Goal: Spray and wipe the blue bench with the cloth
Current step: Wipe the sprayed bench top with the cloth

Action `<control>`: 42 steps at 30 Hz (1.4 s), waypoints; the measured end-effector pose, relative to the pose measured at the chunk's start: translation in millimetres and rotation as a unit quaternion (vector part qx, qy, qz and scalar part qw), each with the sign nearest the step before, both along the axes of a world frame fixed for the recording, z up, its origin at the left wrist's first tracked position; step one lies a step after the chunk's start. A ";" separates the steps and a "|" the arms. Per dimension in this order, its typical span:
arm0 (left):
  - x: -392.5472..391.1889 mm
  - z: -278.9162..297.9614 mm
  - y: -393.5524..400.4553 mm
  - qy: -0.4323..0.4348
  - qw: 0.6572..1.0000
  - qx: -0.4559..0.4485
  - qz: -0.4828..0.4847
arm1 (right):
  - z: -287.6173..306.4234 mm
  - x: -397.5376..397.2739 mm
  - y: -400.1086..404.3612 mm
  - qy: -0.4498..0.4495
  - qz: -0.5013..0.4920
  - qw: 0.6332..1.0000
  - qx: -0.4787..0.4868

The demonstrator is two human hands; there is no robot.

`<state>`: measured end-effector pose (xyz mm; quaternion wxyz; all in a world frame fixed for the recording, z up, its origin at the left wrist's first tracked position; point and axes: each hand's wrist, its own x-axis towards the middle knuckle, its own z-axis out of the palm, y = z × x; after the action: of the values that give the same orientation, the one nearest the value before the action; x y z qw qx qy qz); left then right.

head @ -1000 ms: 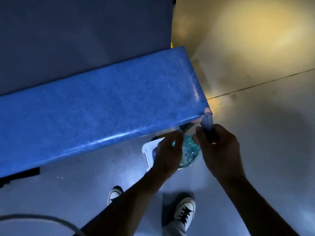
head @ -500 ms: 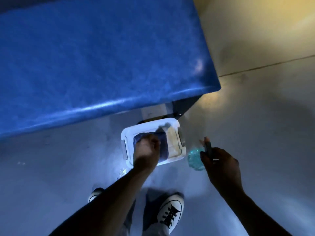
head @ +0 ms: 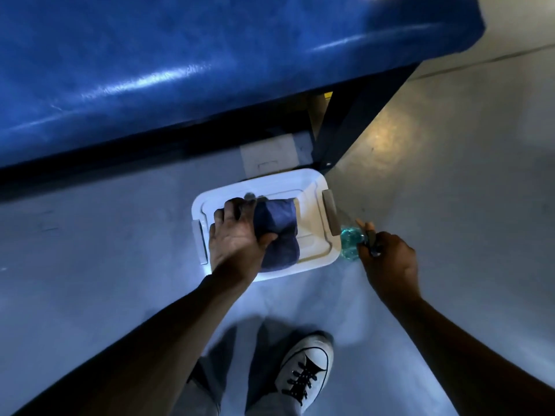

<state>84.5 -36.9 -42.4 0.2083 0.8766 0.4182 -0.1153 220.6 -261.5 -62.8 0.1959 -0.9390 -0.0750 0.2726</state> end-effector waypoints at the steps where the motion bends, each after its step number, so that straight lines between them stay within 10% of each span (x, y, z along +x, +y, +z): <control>1: -1.0 -0.8 3.8 -0.007 1.000 -0.004 -0.002 | -0.9 0.8 2.2 -0.001 0.000 1.000 0.003; 11: -4.3 49.0 23.2 0.054 0.990 0.055 -0.118 | 57.5 -12.1 4.7 0.004 -0.003 1.000 0.017; 25: 6.3 319.6 47.1 -0.214 0.955 -0.157 -0.135 | 289.9 -2.2 104.9 0.038 0.157 0.948 0.275; 31: 31.0 338.8 71.1 -0.253 0.868 -0.419 0.084 | 335.6 27.8 108.5 0.075 0.091 0.950 0.290; 42: 140.0 314.0 101.2 -0.229 0.941 -0.240 0.069 | 334.8 108.4 150.4 -0.048 0.018 0.980 0.191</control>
<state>224.5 64.3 271.5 0.5097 0.7725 0.3787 0.0060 328.9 -111.1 271.9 0.3632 -0.8946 -0.1524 0.2110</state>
